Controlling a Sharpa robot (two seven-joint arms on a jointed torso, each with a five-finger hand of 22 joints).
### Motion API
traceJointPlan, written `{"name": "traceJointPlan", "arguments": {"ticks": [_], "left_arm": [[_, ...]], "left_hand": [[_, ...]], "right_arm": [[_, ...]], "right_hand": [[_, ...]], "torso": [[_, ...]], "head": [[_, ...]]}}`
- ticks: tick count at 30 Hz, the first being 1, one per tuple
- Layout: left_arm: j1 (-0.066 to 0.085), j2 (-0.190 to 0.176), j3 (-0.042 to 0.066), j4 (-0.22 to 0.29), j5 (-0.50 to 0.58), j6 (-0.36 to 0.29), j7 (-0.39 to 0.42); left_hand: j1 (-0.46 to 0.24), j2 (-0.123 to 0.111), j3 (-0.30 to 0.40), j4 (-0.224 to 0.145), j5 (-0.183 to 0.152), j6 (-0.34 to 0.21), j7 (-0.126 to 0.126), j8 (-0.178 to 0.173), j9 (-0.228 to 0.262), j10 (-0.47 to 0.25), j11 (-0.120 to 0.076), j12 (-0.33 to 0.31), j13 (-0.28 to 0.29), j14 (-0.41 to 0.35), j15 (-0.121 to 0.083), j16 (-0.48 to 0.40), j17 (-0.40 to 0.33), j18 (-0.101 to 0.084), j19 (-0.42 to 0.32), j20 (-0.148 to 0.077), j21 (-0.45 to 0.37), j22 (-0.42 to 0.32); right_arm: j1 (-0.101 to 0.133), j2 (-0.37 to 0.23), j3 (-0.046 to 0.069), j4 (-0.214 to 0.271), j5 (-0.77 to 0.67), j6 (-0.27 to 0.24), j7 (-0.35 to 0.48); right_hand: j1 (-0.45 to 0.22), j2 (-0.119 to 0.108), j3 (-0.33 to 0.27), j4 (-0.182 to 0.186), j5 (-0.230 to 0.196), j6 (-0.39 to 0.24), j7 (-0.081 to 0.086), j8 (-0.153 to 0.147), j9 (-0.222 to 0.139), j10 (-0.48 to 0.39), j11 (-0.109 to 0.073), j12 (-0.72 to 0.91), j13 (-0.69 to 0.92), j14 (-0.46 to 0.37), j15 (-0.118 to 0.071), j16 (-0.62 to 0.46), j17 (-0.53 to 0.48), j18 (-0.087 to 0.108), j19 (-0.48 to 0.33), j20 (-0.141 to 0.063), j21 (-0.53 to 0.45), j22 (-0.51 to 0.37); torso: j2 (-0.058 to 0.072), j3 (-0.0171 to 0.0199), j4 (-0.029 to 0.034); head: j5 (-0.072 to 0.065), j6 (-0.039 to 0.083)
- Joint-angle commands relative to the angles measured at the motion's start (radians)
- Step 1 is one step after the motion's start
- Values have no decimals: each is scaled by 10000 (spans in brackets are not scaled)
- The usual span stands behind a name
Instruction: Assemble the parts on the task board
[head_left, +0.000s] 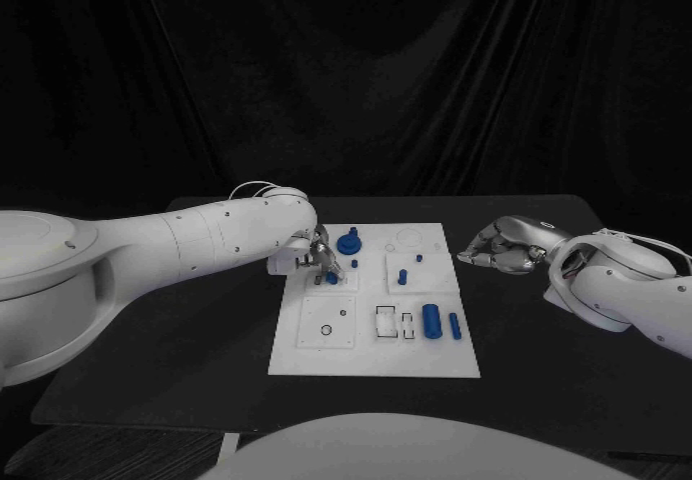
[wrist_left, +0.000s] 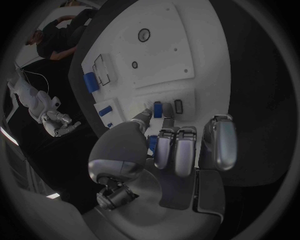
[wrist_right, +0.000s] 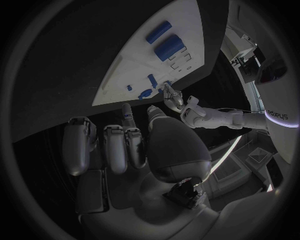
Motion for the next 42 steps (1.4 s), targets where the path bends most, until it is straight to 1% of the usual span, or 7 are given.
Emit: {"name": "traceJointPlan", "arguments": {"ticks": [1, 7, 11, 20, 27, 37, 42], "left_arm": [[-16, -15, 4, 55, -9, 38, 42], [-16, -48, 4, 86, -9, 23, 51], [-16, -60, 4, 109, -10, 0, 57], [-16, -53, 4, 111, -9, 30, 49], [-16, -19, 4, 65, -8, 44, 51], [-17, 37, 4, 7, -7, 39, 48], [-17, 72, 4, -26, -7, 42, 47]], "left_hand": [[137, 1, 31, -99, 220, 12, -79, -26, 17, 1065, -83, 27, 2626, 1055, -51, -43, 2634, 95, 34, -61, 36, 1905], [246, 35, 204, -197, 862, 138, -134, -63, 14, 1065, -129, 27, 2626, 1055, -89, -43, 2634, 89, 56, -95, 61, 1915], [226, 111, 510, -196, 1624, 278, -184, -126, -4, 1065, -176, 27, 2626, 1055, -128, -43, 2634, 83, 78, -137, 85, 1923], [137, 42, 1376, -345, 1471, 539, -278, -164, -1, 1065, -270, 27, 2626, 1055, -224, -43, 2634, 66, 143, -218, 155, 1943], [-217, -110, 1631, -239, 876, 563, -219, -377, -94, 1065, -228, 27, 2626, 1055, -197, -43, 2634, 71, 119, -211, 108, 1931], [-1052, -292, 775, 651, -961, 757, -109, -813, -448, 1065, -129, 27, 2626, 1055, -114, -43, 2634, 70, 127, -133, 98, 1933], [-1224, -354, 375, 946, -1104, 849, -111, -845, -462, 1065, -131, 27, 2626, 1055, -112, -43, 2634, 70, 130, -130, 99, 1934]], "right_arm": [[-28, -14, 7, 5, -16, 26, -136], [-33, -14, 7, 5, -16, 25, -136], [-38, -12, 7, 6, -16, 23, -137], [-48, -11, 7, 7, -16, 22, -138], [-54, -6, 7, 10, -16, 35, -144], [-61, -3, 7, 5, -16, 55, -154], [-63, 1, 7, -2, -16, 65, -153]], "right_hand": [[102, 6, 37, 19, 57, -54, -4, -18, -2, 1065, 54, 36, 2628, 785, 63, -59, 1360, 207, 87, 48, -45, 1903], [102, 6, 37, 19, 57, -54, -4, -18, -2, 1065, 54, 36, 2628, 785, 63, -59, 1360, 207, 87, 48, -45, 1903], [103, -18, 21, 23, 60, -54, -4, -19, -3, 1065, 54, 36, 2628, 782, 63, -69, 1342, 209, 83, 48, -63, 1898], [103, -18, 21, 23, 60, -54, -4, -19, -3, 1065, 54, 36, 2628, 782, 63, -69, 1342, 209, 83, 48, -63, 1898], [108, -11, 24, 24, 64, -49, -5, -17, -2, 1065, 53, 36, 2628, 781, 62, -72, 1335, 211, 81, 47, -71, 1896], [108, -11, 24, 24, 64, -49, -5, -17, -2, 1065, 53, 36, 2628, 781, 62, -72, 1335, 211, 81, 47, -71, 1896], [108, -11, 24, 24, 64, -49, -5, -17, -2, 1065, 53, 36, 2628, 781, 62, -72, 1335, 211, 81, 47, -71, 1896]], "torso": [[1, 2, 2], [1, -1, -2], [1, 1, 0], [-1, 0, 0], [3, -1, 2], [3, 1, -2], [2, 1, -2]], "head": [[-15, 1], [-8, 1], [-8, 1], [-1, 1], [-8, 1], [11, 1], [7, 1]]}}
